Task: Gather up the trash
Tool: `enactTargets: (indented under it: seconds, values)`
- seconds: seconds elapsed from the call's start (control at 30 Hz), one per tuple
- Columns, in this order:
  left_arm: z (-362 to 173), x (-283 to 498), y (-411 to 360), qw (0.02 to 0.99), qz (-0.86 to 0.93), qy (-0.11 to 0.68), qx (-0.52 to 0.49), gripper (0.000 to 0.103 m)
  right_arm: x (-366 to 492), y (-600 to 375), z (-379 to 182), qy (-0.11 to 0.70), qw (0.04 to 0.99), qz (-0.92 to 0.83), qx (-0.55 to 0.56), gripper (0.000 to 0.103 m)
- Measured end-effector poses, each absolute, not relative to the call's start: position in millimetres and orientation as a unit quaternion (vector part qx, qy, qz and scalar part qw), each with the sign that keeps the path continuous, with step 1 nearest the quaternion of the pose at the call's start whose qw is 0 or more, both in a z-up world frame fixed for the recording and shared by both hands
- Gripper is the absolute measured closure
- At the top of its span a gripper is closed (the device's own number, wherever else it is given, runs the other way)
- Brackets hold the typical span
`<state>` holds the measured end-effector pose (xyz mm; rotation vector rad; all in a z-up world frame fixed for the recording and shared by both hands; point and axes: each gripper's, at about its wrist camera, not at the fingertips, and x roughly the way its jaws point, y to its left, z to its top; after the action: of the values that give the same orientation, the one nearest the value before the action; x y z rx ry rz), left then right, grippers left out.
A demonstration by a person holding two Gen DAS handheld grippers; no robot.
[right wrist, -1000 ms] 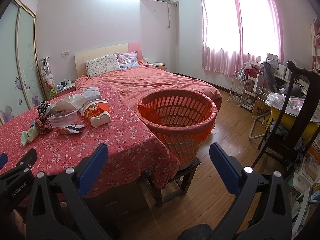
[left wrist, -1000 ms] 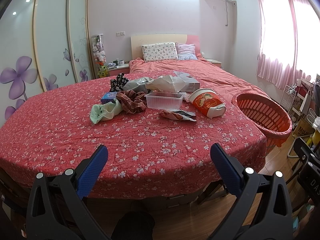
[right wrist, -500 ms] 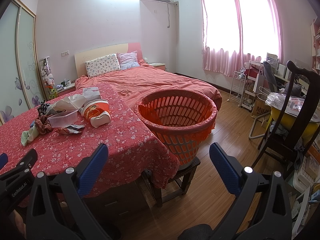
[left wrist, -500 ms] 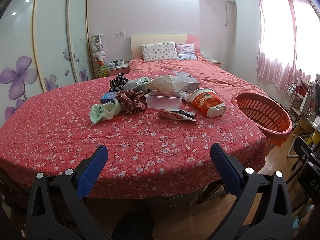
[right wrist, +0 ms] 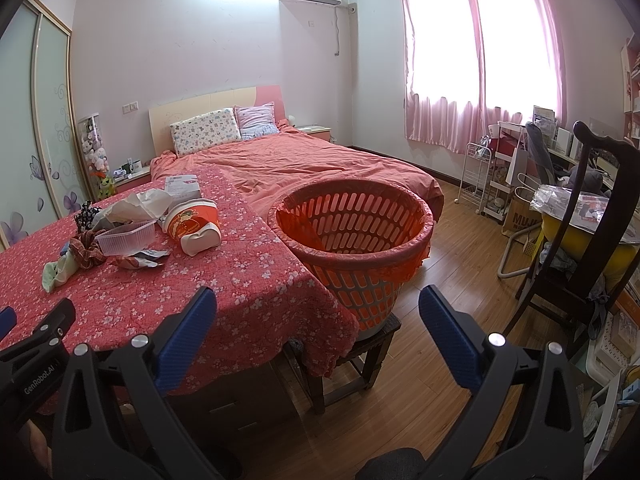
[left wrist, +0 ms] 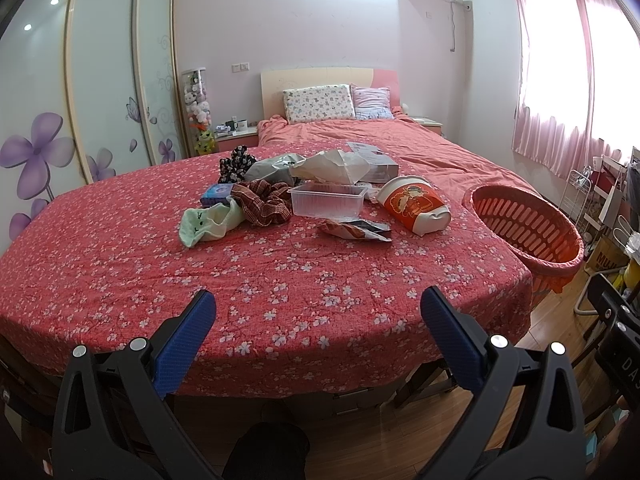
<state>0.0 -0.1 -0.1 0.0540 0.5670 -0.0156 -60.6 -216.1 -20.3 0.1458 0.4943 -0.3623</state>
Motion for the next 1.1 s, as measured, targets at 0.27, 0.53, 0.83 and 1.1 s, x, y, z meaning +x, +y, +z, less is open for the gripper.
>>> enactTargets:
  seconds: [0.27, 0.53, 0.83, 1.1]
  values:
    - [0, 0, 0, 0.960, -0.008, 0.280, 0.026, 0.002, -60, -217, -20, 0.243, 0.951, -0.178, 0.072, 0.004]
    - [0, 0, 0, 0.960, -0.008, 0.280, 0.027, 0.002, -60, -217, -19, 0.243, 0.951, -0.178, 0.072, 0.004]
    - [-2, 2, 2, 0.959, 0.002, 0.282, 0.026, 0.002, -55, -218, -17, 0.246, 0.951, -0.175, 0.073, 0.004]
    - [3, 33, 30, 0.958, 0.026, 0.287, 0.010, 0.002, -14, -210, -7, 0.248, 0.957, -0.137, 0.067, 0.004]
